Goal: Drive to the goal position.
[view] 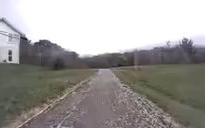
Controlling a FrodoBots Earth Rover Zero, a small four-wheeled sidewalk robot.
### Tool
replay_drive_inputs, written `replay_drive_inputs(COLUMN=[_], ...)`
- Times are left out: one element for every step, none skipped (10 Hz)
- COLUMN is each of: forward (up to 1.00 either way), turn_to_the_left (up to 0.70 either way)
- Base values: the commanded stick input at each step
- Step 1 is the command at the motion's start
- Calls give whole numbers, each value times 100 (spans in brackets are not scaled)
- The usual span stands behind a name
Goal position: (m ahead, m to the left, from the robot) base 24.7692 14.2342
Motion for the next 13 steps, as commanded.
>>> replay_drive_inputs(forward=[70,70,70,70,70,70,70,70,70,70,70,70,70], turn_to_the_left=[0,0,0,0,0,0,0,0,0,0,0,0,0])
